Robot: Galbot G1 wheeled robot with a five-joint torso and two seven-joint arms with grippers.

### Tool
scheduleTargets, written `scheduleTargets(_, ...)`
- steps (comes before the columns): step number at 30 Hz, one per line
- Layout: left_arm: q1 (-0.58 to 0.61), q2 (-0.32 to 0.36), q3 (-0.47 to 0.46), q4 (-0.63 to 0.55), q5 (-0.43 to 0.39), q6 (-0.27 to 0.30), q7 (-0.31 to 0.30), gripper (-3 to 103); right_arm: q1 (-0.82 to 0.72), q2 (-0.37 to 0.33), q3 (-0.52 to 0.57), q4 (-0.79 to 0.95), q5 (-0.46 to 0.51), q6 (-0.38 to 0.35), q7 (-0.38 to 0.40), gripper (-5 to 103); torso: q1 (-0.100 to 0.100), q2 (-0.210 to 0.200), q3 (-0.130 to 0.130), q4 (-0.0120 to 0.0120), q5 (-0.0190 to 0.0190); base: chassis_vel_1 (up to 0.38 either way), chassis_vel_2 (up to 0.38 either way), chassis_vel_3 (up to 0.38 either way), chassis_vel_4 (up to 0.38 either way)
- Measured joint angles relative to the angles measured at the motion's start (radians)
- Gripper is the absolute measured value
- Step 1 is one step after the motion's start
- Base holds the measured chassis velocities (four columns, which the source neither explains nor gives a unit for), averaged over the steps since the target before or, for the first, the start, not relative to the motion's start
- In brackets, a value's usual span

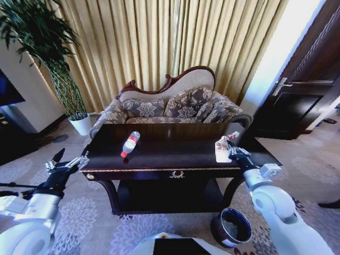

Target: Move to the front of the table and place the trash on the table into the trash bin.

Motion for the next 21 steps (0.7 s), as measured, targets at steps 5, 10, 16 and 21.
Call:
scheduleTargets(5,-0.002,0.006,0.005,0.000,0.002,0.012,-0.002,100,0.010,0.002,-0.022,0.009,0.001,-0.008,0.001,0,0.000,0.000,0.000,-0.0003,0.0001,0.000,0.000,0.000,0.000)
scheduleTargets(10,-0.001,0.007,0.007,0.000,0.003,0.014,-0.005,100,0.018,0.002,-0.034,0.005,0.000,-0.010,0.001,0,0.000,0.000,0.000,-0.0001,0.0001,0.093,-0.089,-0.086,0.084)
scheduleTargets(16,-0.005,0.006,0.020,0.000,0.007,0.014,-0.005,100,0.012,0.004,-0.030,-0.001,0.000,-0.010,0.001,0,0.000,0.000,0.000,-0.0002,0.0001,0.164,-0.168,-0.171,0.176)
scheduleTargets(21,-0.008,0.006,0.026,0.000,0.008,0.014,-0.005,100,0.005,0.005,-0.027,-0.006,0.000,-0.010,0.001,0,0.000,0.000,0.000,-0.0003,0.0003,0.217,-0.198,-0.185,0.203)
